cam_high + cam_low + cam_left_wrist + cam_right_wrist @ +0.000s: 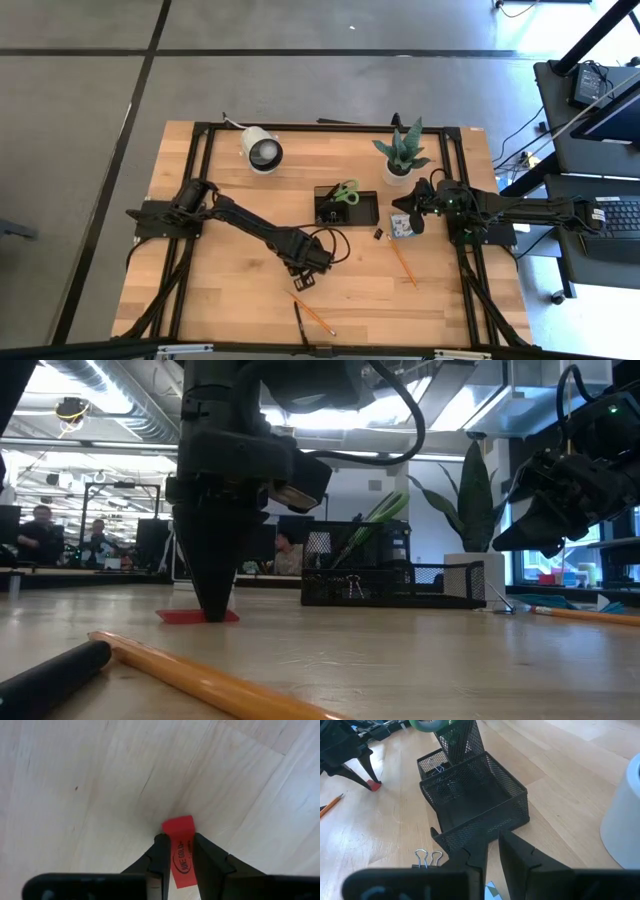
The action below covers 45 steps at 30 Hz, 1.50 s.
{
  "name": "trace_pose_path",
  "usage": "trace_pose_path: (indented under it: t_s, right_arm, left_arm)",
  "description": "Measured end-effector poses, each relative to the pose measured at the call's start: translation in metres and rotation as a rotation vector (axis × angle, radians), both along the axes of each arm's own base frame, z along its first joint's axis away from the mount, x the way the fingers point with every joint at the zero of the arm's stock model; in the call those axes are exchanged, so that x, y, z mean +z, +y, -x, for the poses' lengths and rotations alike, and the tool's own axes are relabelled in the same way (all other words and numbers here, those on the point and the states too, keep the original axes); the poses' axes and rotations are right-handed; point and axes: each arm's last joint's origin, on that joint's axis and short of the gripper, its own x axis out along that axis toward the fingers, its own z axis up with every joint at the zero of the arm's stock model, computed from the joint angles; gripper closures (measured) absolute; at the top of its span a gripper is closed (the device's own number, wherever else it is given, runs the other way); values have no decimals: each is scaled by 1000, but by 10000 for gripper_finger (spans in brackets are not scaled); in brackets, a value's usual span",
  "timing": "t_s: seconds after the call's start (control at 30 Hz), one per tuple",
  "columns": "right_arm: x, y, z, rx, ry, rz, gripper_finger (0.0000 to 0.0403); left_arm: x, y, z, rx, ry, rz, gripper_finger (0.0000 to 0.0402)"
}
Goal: Pick and place office supplies into organizer
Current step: Put the red eraser in the desk organizer
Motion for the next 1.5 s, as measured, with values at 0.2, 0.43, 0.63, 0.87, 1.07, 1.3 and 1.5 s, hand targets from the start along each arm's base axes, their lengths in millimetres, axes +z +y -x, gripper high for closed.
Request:
trace_pose_path:
  t_s: [0.2,0.43,0.63,0.87,1.07,1.3,1.5]
  right_arm:
    - [0,0,0,0,1,0,352]
    - [0,0,0,0,0,0,352]
    - [0,0,0,0,0,-1,352]
    - [0,0,0,0,1,-1,352]
    - [0,0,0,0,1,-1,352]
    - [0,0,0,0,0,-1,352]
    - [0,0,0,0,0,-1,352]
  left_arm:
    - [5,0,-2,-32,-8,-3,342]
    - [8,-2,-6,-46,-37,3,343]
    - [9,-1,-6,-46,-36,2,343]
    - [9,-1,-5,-58,-36,-3,343]
    - [10,-1,-6,-91,-41,-12,343]
    - [10,0,-7,-93,-52,-22,343]
    - [11,0,-7,-93,-52,-22,343]
